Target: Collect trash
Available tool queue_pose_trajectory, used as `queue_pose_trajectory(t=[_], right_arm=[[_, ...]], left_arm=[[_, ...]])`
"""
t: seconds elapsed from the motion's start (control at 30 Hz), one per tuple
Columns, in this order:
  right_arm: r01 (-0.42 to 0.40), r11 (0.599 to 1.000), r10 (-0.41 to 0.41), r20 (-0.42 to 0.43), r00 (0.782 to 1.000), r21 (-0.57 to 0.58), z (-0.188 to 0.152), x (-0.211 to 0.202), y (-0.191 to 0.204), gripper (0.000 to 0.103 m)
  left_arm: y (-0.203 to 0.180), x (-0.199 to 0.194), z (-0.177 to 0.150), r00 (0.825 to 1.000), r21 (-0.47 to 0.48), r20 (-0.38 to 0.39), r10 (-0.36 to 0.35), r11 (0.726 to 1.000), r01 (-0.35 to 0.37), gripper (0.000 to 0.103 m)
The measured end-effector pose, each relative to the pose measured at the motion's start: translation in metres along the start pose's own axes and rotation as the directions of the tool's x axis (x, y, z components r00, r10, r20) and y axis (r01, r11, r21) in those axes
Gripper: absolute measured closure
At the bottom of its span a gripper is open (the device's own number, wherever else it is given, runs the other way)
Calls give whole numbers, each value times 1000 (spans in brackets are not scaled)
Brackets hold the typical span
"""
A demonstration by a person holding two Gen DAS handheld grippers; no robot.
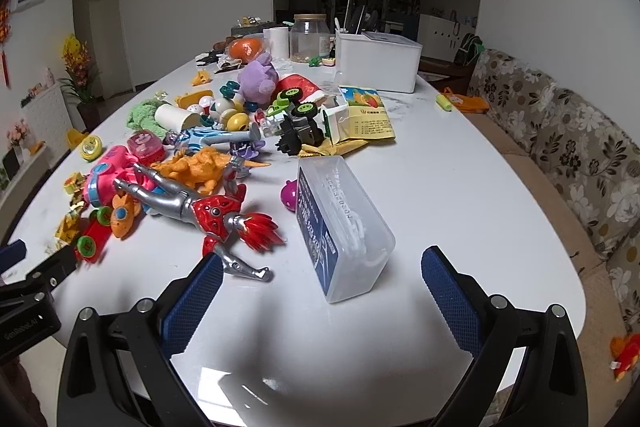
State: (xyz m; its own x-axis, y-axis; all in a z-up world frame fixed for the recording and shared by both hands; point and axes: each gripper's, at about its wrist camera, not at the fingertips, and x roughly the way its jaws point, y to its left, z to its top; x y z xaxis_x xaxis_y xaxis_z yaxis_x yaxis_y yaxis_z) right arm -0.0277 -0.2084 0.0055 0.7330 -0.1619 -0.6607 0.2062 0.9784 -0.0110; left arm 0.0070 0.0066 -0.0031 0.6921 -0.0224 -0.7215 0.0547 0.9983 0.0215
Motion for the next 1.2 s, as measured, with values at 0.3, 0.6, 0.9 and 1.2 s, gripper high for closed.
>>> queue_pose_trajectory(t=[0.3, 0.6, 0.9, 1.2], right_arm=[[-13, 1000, 13, -11, 1000, 3, 3, 0, -15, 5], [-4, 1000, 3, -30, 1000, -17, 12, 8, -26, 5], [-50, 998, 48, -54, 997, -42, 12, 20, -15, 5], [-147, 989, 143, -115, 983, -20, 24, 54, -36, 25]], left_arm=[[-2, -1, -3, 1000, 1, -7, -20, 1000, 20, 10], [-13, 0, -6, 999, 24, -13, -33, 999, 34, 10], [-12, 0, -6, 1000, 22, -15, -23, 999, 23, 10], [-13, 4, -5, 1000, 20, -11, -23, 1000, 23, 10]])
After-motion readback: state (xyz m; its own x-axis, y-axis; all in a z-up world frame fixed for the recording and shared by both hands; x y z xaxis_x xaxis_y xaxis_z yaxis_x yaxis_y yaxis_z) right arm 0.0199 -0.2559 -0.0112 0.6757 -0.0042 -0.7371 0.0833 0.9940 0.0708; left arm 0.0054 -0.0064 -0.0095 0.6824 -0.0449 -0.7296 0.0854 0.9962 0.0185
